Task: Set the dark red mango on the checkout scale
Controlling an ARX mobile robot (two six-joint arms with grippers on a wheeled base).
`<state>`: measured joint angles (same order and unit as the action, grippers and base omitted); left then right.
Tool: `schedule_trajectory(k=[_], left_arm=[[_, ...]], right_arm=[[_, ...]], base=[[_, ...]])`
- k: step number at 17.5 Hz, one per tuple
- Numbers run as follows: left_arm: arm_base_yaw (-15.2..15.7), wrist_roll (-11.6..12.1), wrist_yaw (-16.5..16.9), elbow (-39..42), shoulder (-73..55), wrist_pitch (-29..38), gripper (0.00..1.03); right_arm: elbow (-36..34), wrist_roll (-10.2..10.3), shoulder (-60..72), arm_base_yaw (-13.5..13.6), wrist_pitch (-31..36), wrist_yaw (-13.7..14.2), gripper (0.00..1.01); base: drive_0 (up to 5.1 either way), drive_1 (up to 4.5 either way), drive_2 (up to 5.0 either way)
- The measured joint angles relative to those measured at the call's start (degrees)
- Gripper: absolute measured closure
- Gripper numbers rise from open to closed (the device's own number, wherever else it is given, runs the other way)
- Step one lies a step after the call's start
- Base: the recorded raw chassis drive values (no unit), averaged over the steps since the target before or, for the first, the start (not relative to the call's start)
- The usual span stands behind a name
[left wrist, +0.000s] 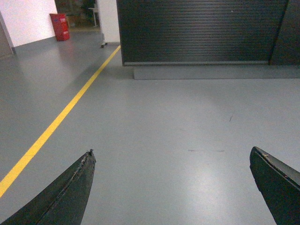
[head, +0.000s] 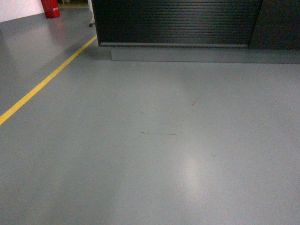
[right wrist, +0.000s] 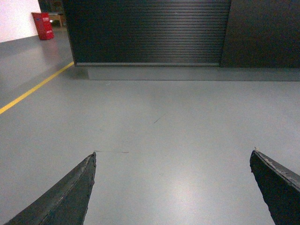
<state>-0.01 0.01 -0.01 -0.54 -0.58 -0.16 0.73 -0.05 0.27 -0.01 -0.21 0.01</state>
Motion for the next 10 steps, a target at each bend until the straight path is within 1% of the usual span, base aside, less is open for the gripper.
schedule_trajectory(k=[10], left_arm=[[0.00,0.00,0.00,0.00,0.00,0.00,0.05]], right_arm=[[0.00,0.00,0.00,0.00,0.00,0.00,0.03]], base=[[0.0,0.00,0.0]])
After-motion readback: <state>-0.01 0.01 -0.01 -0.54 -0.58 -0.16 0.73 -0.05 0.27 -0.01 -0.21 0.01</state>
